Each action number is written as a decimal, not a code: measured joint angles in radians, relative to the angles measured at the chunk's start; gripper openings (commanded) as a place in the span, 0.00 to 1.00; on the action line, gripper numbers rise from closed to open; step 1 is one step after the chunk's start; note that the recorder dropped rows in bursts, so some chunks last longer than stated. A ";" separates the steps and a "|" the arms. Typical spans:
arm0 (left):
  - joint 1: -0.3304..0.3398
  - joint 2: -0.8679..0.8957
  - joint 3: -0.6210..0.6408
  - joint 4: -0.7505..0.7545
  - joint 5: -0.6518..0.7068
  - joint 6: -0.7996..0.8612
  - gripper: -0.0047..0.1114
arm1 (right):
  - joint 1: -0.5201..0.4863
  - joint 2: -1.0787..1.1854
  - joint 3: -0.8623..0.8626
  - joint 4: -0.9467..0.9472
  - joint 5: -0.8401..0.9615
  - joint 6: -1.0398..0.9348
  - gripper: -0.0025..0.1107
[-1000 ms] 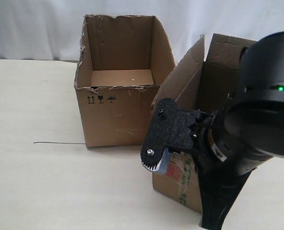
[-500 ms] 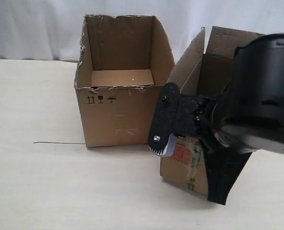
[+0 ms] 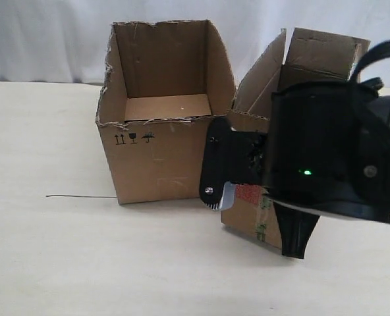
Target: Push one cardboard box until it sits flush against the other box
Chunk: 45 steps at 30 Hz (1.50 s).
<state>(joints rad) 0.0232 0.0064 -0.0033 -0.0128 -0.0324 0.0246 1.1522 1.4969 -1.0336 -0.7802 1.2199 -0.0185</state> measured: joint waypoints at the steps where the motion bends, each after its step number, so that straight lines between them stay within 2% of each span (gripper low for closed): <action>1: 0.000 0.000 0.000 0.000 0.000 0.000 0.04 | 0.000 0.000 0.002 -0.004 0.000 0.000 0.07; 11: 0.000 0.000 0.000 0.000 0.000 0.000 0.04 | 0.000 -0.020 0.003 0.040 0.000 0.018 0.07; 21: 0.000 0.000 0.000 0.000 0.000 0.000 0.04 | 0.000 -0.258 0.004 0.347 -0.004 0.174 0.07; 26: 0.000 0.000 0.000 0.000 0.000 0.000 0.04 | 0.000 -0.393 0.065 0.492 -0.196 0.373 0.07; 31: 0.000 0.000 0.000 0.000 0.000 0.000 0.04 | 0.002 -0.479 0.282 0.501 -0.374 0.588 0.07; 35: 0.000 0.000 0.000 0.000 0.000 0.000 0.04 | 0.051 -0.534 0.428 0.441 -0.480 0.776 0.07; 41: 0.000 0.000 0.000 0.000 0.000 0.000 0.04 | 0.140 -0.579 0.527 0.094 -0.513 1.220 0.07; 45: 0.000 0.000 0.000 0.000 0.000 0.000 0.04 | 0.149 -0.580 0.574 0.007 -0.526 1.362 0.07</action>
<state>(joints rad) 0.0232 0.0064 -0.0033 -0.0128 -0.0324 0.0246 1.3016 0.9171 -0.4592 -0.7736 0.6939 1.3439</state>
